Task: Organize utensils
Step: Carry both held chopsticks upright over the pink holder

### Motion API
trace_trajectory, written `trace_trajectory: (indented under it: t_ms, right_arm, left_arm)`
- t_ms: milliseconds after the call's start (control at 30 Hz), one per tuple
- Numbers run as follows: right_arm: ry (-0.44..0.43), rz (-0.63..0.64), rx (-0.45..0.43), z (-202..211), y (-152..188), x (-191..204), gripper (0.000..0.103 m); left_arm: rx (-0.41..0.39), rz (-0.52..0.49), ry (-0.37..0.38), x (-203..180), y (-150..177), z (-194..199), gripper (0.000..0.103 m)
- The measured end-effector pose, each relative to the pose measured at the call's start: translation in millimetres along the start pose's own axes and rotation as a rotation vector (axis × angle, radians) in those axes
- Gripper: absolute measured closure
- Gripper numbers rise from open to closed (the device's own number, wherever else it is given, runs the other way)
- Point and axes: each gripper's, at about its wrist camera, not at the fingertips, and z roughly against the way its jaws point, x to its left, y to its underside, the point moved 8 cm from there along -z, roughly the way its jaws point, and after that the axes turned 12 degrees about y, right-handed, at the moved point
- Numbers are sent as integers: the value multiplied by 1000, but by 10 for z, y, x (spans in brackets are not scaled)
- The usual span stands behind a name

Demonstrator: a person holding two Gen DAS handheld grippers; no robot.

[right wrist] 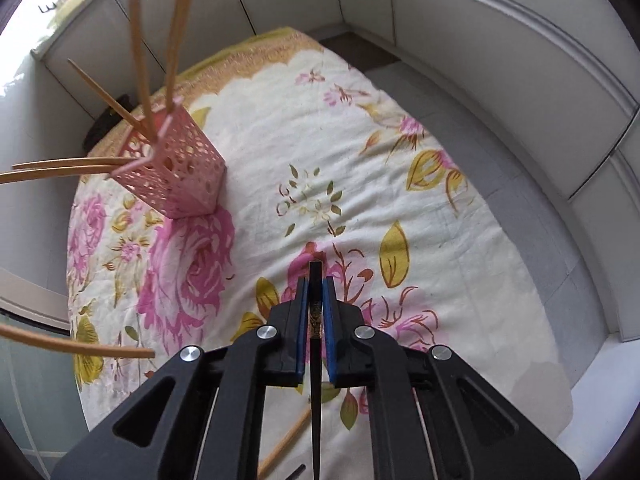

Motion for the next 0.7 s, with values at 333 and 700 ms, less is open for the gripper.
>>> trace_trajectory:
  t_ms: [333,700]
  right_arm:
    - [-93,40,-285,1167,-140,-143,96]
    - [-151,12,-408,1829,-343,-287,96]
  left_arm:
    - [-41,-11,4,-143,-114,77,98]
    - [-110,-26,-42,-154,-566,44,98]
